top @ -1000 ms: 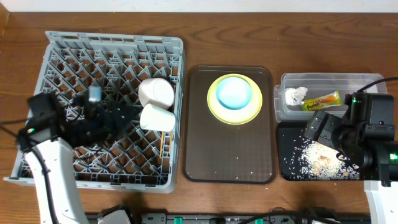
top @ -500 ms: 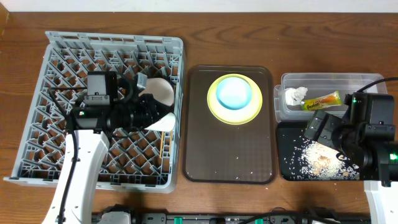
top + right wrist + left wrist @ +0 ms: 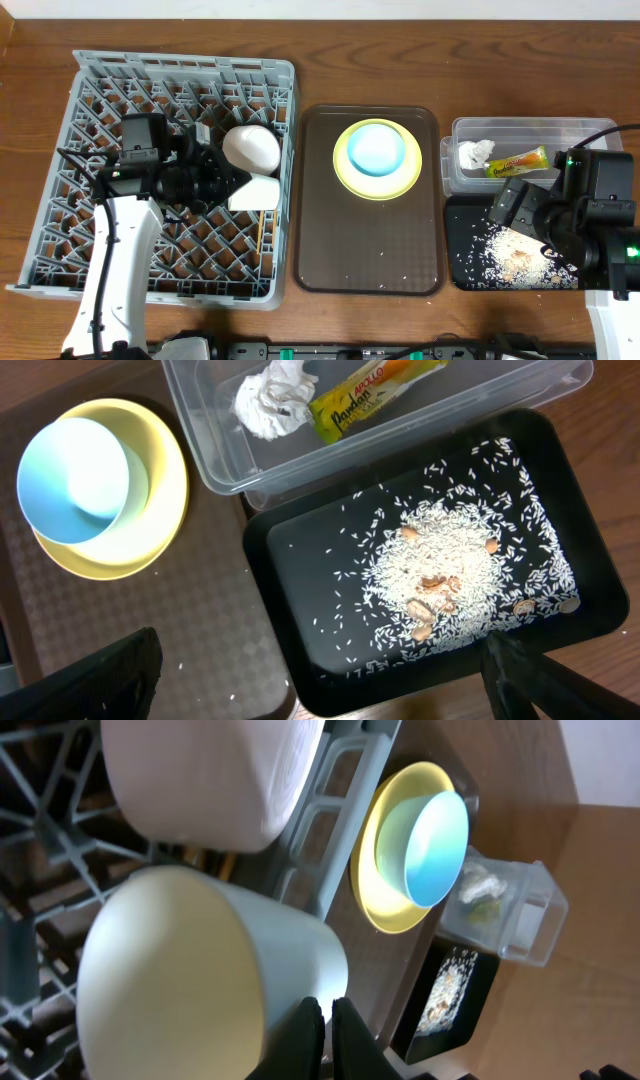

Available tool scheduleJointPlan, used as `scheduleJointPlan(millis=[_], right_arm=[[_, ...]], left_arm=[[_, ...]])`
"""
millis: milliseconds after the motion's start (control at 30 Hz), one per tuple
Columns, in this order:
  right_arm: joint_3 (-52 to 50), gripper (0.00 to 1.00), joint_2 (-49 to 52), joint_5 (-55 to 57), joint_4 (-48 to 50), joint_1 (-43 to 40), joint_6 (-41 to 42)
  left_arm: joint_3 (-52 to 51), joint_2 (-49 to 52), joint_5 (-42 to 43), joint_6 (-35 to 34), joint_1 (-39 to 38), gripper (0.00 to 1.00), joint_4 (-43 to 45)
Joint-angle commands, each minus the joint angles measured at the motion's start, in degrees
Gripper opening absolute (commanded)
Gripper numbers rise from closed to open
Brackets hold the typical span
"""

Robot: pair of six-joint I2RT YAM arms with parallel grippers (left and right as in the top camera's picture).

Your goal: Sort waste into correct bins and load items into the dishwasher

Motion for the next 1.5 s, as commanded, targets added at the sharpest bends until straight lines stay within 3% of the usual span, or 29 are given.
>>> scheduleJointPlan(millis=[0,533,733,1100,1267,1467], right_arm=[[0.22,0.99,0.00,0.37,-0.07,-0.48,-0.66],[0.22,0.99,0.00,0.37,-0.09,-0.48,-0.63],[0.22,0.99,0.00,0.37,-0.09,-0.48,-0.63],[0.22,0.99,0.00,0.37,-0.07,-0.48,-0.63],[0.22,0.99,0.00,0.37,-0.07,-0.48,-0.66],[0.22,0.99,0.00,0.37,-0.07,-0.48,-0.66]], left_arm=[[-0.20,-0.02,2.08,0.09,1.99,0.08,0.55],[-0.22,-0.02,-10.14,2.73,10.19,0.08,-8.48],[0.04,-2.14,-9.55,2.73,11.78,0.08,-8.66],[0.13,-13.70,-8.59,2.69,5.51,0.08,-2.40],[0.11,-11.21,-10.16,2.43,1.49,0.08,-1.88],[0.11,-3.17,-21.20,-0.55,0.28,0.08,-6.69]])
